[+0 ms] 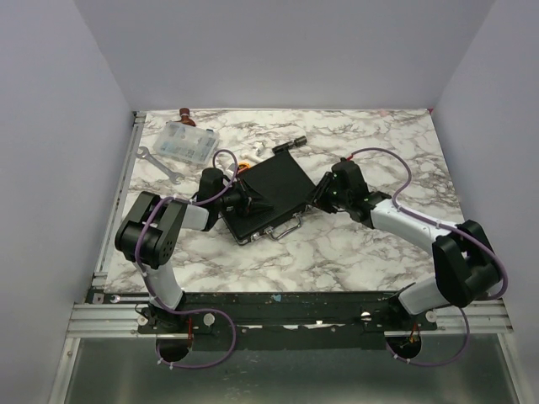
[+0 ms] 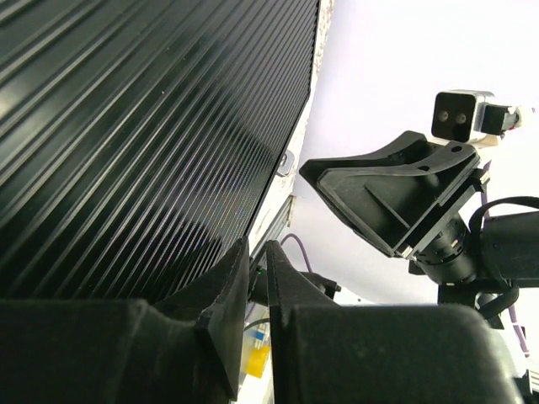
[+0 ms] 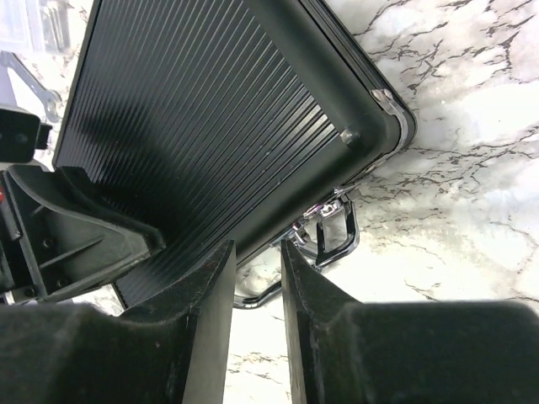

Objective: Pack up texas hold em set

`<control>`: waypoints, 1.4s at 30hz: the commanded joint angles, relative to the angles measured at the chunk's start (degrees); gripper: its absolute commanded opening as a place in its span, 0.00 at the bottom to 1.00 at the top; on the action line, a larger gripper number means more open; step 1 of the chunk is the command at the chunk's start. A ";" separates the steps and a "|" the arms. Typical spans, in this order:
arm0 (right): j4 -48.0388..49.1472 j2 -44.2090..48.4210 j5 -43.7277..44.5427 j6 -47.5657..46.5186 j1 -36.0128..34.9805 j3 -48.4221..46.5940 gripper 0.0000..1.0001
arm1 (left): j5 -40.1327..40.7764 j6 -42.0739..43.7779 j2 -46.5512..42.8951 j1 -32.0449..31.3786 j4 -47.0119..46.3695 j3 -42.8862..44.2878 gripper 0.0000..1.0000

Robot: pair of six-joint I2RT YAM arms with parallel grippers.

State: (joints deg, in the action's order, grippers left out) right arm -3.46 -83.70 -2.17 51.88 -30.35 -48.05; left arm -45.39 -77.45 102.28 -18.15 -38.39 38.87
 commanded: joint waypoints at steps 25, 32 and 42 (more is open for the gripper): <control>2.62 0.05 -0.99 2.11 2.75 7.67 0.12 | 4.60 1.09 1.28 -0.22 9.48 -0.27 0.08; 5.15 -2.46 -0.17 1.71 2.75 9.24 0.12 | 4.51 1.17 0.93 -0.22 9.47 -0.12 0.08; 8.28 -5.67 -0.55 2.55 2.76 11.39 0.07 | 4.46 1.07 0.47 -0.22 9.39 -0.07 0.08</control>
State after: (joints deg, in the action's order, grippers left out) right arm 5.39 -87.81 -3.14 53.98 -27.88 -39.70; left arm -43.51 -76.09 102.02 -18.50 -35.44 39.64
